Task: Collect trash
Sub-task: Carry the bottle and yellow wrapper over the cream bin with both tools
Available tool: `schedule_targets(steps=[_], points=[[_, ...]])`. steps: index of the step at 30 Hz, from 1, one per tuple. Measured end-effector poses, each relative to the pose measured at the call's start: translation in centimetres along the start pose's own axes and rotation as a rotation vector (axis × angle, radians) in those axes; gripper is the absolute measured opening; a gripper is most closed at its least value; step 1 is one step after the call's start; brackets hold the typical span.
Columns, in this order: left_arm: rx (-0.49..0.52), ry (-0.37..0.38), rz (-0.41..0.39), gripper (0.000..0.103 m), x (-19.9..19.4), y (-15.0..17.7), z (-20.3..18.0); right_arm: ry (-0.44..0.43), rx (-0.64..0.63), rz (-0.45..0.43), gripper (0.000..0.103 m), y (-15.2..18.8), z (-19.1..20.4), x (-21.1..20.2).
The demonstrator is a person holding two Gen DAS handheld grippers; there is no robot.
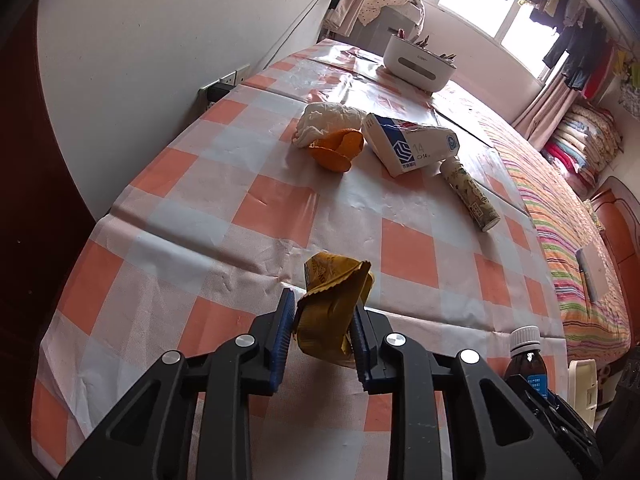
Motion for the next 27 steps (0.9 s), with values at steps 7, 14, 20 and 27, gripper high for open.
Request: schedule_targets(steps=[7, 14, 20, 27], points=[[0.041, 0.031, -0.018, 0.026, -1.0, 0.7, -2.4, 0.043, 0.061, -0.054, 0.047, -0.5, -3.8, -2.2], [0.129, 0.07, -0.057, 0.026, -2.8, 2.1, -6.5, 0.103, 0.133, -0.117, 0.047, -1.0, -8.5, -4.8], [0.194, 0.12, -0.033, 0.026, -3.2, 4.2, -10.5, 0.148, 0.187, -0.173, 0.047, -1.6, -12.5, -7.0], [0.254, 0.182, 0.013, 0.026, -3.4, 6.7, -15.0, 0.151, 0.263, -0.229, 0.047, -1.7, -16.6, -9.1]])
Point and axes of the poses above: each gripper's, at about its wrist camera, not at the fingertips, and x roughly the way its jaws point, z to its left, y to its underside, the point moved 2 cm from there along x, roughly the way its jaws point, and after that the axes turned 11 degrees about -z, right-handed, at the moved point
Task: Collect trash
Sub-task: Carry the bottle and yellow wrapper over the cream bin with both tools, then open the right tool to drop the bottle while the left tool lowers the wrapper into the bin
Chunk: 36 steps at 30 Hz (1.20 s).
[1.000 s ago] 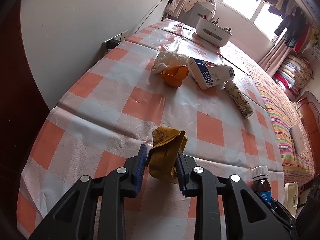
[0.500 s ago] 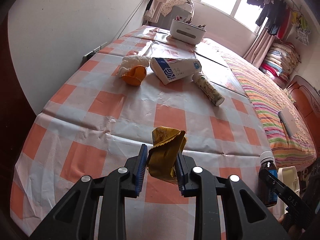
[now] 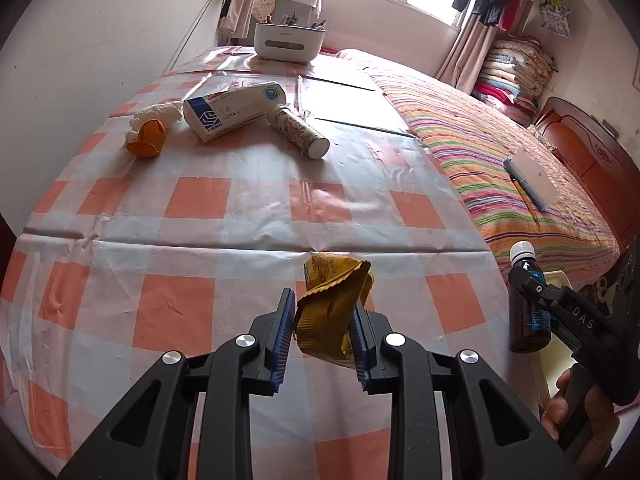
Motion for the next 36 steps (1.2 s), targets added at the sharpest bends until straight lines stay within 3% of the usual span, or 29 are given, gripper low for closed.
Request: schedule_targets(steps=[8, 11, 21, 36], points=[[0.058, 0.061, 0.012, 0.026, 0.0, 0.0, -5.2, -0.069, 0.043, -0.027, 0.047, -0.4, -0.9, -1.3], [0.063, 0.071, 0.011, 0.026, 0.1, -0.2, -6.4, -0.067, 0.05, -0.073, 0.047, -1.3, -1.5, -2.3], [0.115, 0.137, 0.027, 0.026, 0.7, -0.6, -11.7, 0.03, 0.042, -0.226, 0.047, -4.0, -4.2, -5.6], [0.218, 0.219, 0.067, 0.026, 2.0, 0.0, -18.9, 0.135, 0.107, -0.249, 0.048, -5.2, -8.6, -6.8]])
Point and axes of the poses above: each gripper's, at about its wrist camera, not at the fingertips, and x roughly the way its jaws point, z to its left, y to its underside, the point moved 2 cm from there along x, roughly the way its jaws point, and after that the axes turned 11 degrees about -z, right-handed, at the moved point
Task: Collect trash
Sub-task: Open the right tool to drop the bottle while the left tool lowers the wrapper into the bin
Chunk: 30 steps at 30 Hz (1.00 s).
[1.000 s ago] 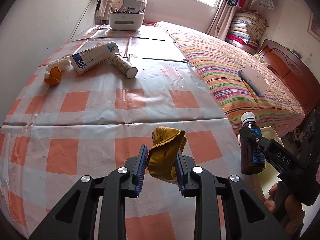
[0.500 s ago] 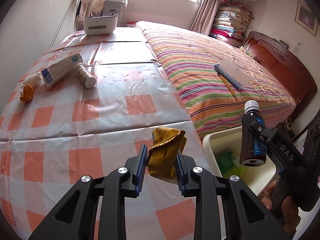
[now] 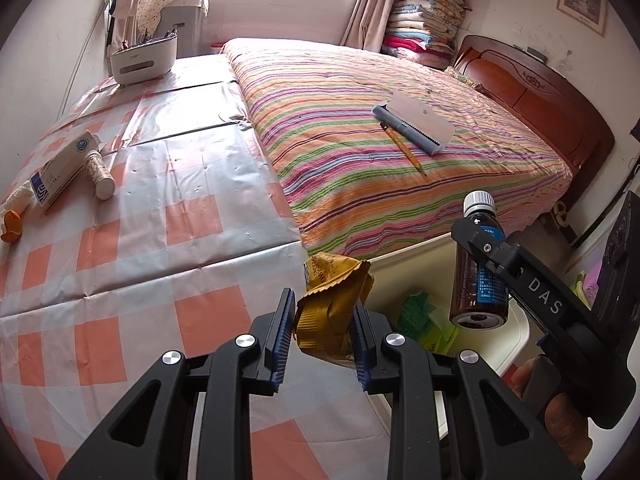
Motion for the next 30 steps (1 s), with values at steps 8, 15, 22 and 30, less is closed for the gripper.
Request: schedule_targets(steps=[8, 15, 22, 30], points=[[0.037, 0.019, 0.016, 0.026, 0.8, 0.1, -2.3, 0.022, 0.03, -0.002, 0.05, -0.3, -1.3, -0.1], [0.056, 0.024, 0.028, 0.026, 1.4, 0.2, -3.3, 0.022, 0.09, -0.026, 0.06, -0.8, -2.6, -0.6], [0.082, 0.038, 0.047, 0.026, 2.2, 0.4, -4.9, 0.012, 0.151, -0.082, 0.059, -1.4, -3.8, -1.7], [0.113, 0.054, 0.068, 0.028, 3.2, 0.6, -6.9, 0.003, 0.186, -0.092, 0.059, -1.7, -4.7, -2.0]])
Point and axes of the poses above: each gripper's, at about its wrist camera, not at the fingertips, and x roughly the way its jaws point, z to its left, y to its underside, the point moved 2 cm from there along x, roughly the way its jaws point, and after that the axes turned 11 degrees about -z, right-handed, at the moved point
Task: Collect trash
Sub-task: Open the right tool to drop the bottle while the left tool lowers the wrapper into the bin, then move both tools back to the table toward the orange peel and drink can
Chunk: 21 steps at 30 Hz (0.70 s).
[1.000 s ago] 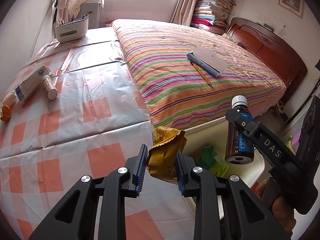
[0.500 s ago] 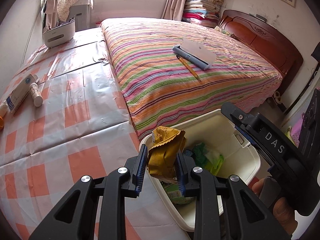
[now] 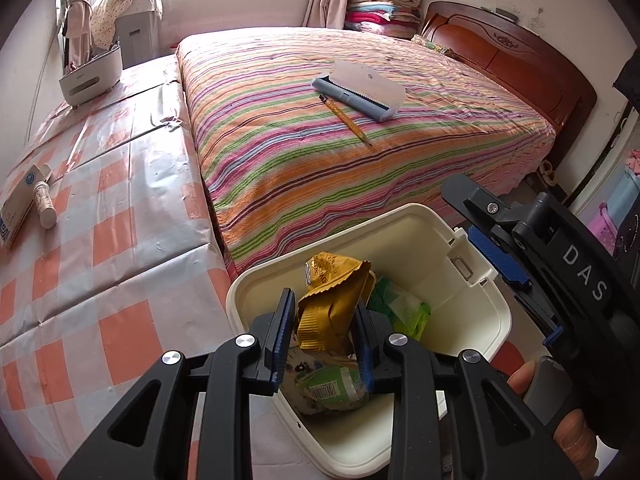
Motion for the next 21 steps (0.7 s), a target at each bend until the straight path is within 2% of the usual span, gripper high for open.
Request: schedule_targets(steps=[8, 9, 13, 15, 21], points=[[0.002, -0.004, 0.008, 0.029, 0.58, -0.03, -0.69, -0.005, 0.028, -0.016, 0.059, -0.21, -0.51, -0.39], [0.001, -0.004, 0.007, 0.032, 0.61, -0.06, -0.72, -0.005, 0.031, -0.017, 0.06, -0.24, -0.56, -0.41], [-0.005, -0.023, -0.003, 0.063, 0.55, -0.08, -0.73, -0.006, 0.046, -0.02, 0.067, -0.23, -0.8, -0.47], [-0.006, -0.031, -0.01, 0.07, 0.41, -0.07, -0.71, -0.008, 0.046, -0.021, 0.067, -0.22, -0.77, -0.51], [-0.007, -0.033, -0.002, 0.075, -0.02, 0.18, -0.37, -0.006, 0.051, -0.025, 0.072, -0.12, -0.79, -0.58]])
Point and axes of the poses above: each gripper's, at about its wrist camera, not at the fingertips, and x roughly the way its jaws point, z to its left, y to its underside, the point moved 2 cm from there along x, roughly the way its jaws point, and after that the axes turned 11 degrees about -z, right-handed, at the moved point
